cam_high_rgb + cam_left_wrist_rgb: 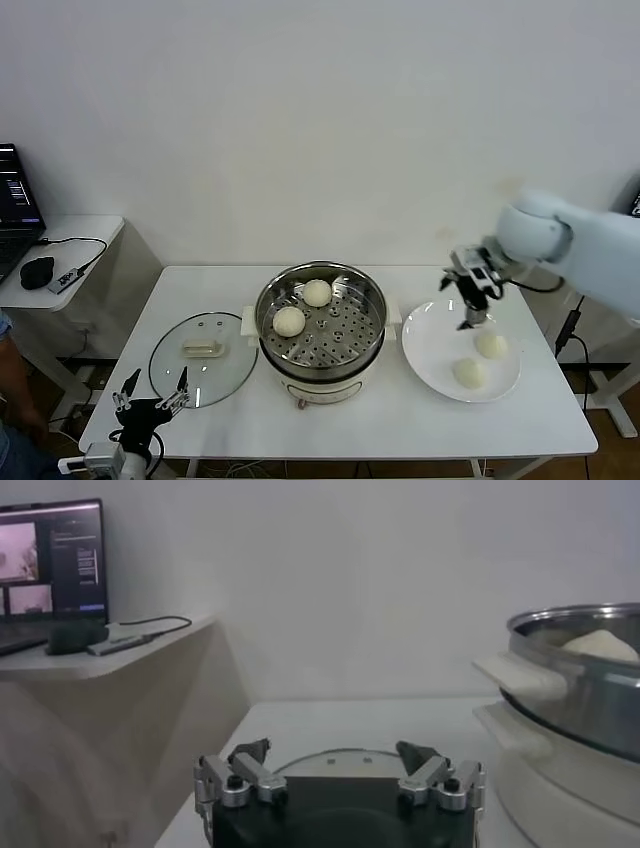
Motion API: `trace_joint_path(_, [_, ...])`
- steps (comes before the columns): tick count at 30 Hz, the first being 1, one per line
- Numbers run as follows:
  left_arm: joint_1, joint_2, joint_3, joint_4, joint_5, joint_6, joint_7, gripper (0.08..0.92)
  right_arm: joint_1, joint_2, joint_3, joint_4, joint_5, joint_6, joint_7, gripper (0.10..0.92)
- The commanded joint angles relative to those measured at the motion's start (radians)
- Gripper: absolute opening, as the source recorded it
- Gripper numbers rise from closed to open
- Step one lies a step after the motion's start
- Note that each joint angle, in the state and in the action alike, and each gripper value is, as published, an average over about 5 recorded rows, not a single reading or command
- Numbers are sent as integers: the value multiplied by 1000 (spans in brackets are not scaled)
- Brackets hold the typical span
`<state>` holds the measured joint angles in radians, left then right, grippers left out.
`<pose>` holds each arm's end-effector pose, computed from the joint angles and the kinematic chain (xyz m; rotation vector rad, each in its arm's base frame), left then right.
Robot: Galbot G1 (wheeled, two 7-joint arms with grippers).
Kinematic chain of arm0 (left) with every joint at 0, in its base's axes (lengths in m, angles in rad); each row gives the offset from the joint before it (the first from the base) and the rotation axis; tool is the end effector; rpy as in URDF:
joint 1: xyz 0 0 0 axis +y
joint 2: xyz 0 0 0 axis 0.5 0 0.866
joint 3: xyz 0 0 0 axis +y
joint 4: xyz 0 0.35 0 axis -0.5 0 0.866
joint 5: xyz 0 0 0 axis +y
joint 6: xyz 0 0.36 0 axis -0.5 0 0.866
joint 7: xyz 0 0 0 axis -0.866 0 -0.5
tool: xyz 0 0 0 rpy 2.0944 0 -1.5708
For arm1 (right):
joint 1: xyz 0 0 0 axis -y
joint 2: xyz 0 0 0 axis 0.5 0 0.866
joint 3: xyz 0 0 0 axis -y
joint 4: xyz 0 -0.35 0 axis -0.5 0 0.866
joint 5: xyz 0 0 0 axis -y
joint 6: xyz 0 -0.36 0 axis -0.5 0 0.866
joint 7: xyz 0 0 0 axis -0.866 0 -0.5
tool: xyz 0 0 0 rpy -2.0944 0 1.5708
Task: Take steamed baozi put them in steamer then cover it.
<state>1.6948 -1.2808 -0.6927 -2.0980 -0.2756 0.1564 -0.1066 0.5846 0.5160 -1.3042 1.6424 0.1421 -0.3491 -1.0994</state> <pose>0.1560 0.0985 -0.3021 0.1501 -2.8867 -0.1054 0.4668 -0.1107 -0.0629 1.3002 -1.3272 1.5027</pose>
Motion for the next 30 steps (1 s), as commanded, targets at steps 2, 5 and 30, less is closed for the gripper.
trace_joint_path(2, [0,3,-7,2,0,1,-1,823,-317,-174,186,14,-193,57,-6,823])
trace_joint_path(5, [2,4,-14,5,-2,1,-1,823,-422,-160,287,-17,-215,49,6,823])
trace_joint_path(30, [-1,3,-40,34,-3,-2,2,823,-737,-4,501,-181,-295,29,79,823])
